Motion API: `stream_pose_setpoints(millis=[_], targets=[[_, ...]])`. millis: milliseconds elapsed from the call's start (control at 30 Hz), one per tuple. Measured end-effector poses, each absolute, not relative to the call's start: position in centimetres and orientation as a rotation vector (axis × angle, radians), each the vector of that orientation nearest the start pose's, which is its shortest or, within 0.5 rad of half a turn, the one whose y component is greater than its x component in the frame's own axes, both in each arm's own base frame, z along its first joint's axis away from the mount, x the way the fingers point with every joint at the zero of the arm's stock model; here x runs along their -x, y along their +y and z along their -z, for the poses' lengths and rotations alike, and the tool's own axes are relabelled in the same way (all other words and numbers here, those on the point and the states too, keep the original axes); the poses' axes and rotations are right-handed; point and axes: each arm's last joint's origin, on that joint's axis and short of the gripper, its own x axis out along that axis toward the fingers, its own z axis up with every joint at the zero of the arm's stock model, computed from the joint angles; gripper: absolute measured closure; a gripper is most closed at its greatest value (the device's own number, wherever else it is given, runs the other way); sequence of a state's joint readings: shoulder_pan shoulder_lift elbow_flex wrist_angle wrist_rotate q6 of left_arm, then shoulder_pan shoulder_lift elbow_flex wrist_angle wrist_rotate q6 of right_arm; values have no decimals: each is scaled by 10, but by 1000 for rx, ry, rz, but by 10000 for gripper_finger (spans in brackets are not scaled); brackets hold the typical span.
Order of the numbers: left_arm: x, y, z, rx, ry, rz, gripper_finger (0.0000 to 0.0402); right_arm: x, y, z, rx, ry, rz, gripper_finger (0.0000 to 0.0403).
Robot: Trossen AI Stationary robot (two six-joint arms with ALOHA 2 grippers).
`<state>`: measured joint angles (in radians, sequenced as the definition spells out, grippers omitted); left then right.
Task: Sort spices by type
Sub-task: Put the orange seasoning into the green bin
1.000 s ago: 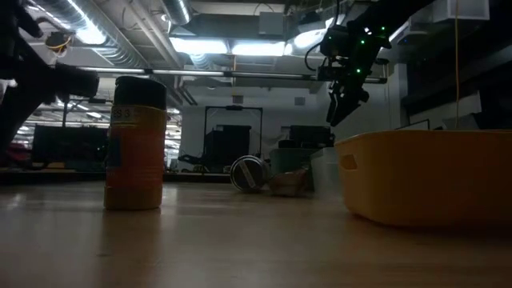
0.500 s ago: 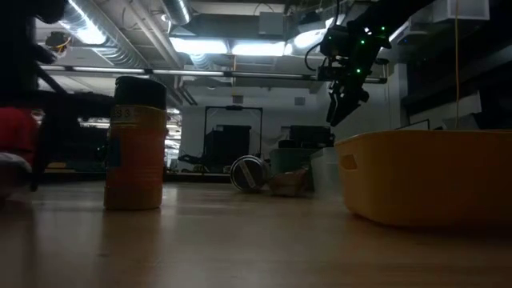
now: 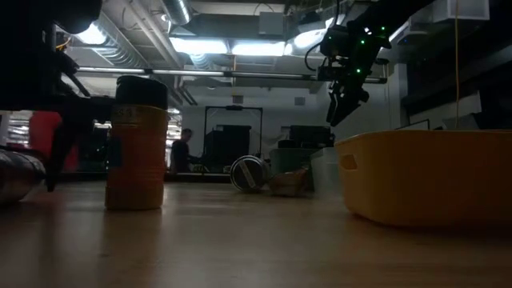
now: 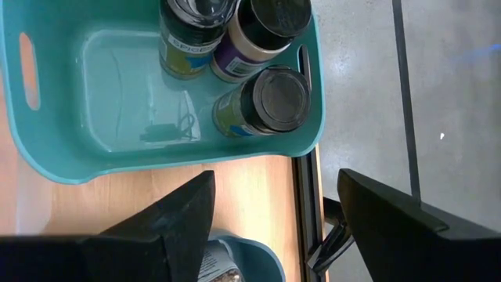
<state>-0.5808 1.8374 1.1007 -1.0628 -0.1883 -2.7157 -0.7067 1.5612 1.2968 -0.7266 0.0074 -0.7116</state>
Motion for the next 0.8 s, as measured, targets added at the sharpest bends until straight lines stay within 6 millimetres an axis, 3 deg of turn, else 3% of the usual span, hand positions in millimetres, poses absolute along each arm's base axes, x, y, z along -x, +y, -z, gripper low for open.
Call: stream_pose_setpoints(millis=[500,800], targets=[[-244,-154,-145,1343,669,-1735,152,-245,-210,-280,285,1116,281,134],[-245,-153,-145,1339,641,-1727,212,-245,-210,-280,286,1116,281,134]])
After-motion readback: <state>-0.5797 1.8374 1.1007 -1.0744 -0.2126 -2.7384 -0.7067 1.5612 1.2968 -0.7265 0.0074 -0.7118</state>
